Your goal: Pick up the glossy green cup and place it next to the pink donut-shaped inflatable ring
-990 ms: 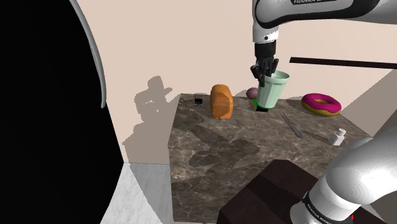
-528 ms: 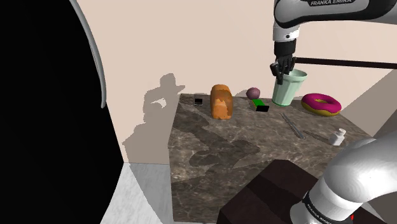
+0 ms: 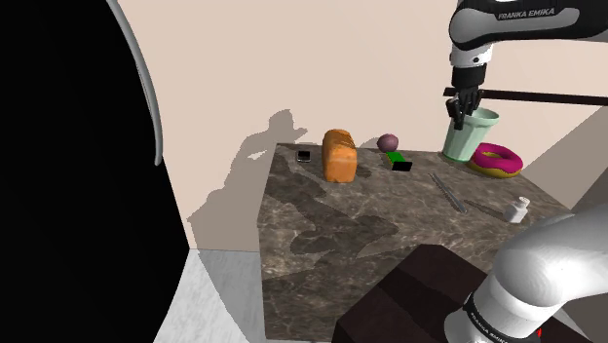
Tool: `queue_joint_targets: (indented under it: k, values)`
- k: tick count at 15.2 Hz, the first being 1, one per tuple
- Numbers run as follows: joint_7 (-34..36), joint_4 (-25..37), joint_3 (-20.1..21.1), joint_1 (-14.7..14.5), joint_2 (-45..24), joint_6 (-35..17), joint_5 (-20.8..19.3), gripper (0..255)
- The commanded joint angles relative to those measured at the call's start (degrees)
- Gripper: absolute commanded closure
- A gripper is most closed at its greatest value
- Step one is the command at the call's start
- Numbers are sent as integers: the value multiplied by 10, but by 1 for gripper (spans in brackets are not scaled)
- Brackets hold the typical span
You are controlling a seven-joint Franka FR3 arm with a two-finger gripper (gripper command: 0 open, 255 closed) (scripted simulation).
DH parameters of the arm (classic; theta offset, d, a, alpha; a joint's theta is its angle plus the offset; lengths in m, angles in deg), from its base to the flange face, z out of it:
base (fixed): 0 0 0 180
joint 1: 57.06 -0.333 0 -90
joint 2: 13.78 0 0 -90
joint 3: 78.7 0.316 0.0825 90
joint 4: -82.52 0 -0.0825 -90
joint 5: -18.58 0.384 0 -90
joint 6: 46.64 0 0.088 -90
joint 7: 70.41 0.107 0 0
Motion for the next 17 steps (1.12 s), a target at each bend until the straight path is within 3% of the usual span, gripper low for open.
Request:
queue_joint_targets:
  k: [1, 10, 17]
  values:
    - [-28, 3, -20, 9, 1, -5, -13, 255]
    - [-156, 49, -124, 45, -42, -45, -51, 255]
    - [-266, 120, -215, 63, -116, -84, -44, 255]
